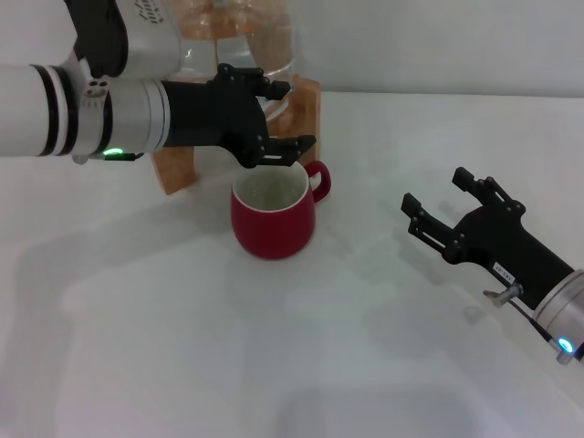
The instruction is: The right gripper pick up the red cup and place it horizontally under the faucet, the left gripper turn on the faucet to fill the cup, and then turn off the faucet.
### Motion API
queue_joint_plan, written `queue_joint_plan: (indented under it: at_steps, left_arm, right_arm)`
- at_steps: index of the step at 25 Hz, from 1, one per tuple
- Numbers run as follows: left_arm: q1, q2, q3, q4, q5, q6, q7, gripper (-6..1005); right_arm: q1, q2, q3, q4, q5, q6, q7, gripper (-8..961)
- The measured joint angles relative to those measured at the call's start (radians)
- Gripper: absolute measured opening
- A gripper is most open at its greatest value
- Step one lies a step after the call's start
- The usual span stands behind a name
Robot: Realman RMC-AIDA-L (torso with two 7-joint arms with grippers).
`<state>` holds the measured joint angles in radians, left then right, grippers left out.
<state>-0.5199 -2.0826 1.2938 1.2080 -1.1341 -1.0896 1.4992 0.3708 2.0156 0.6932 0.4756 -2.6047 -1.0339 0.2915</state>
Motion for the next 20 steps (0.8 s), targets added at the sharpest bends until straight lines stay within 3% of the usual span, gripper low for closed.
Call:
queue_joint_plan:
  at_steps: [20]
  left_arm:
    - [-0.005, -0.001, 0.024, -0.004, -0.026, 0.009, 0.013, 756]
  right_arm:
    - [0.003, -0.002, 0.003, 0.0, -0.001, 0.0, 0.0, 869]
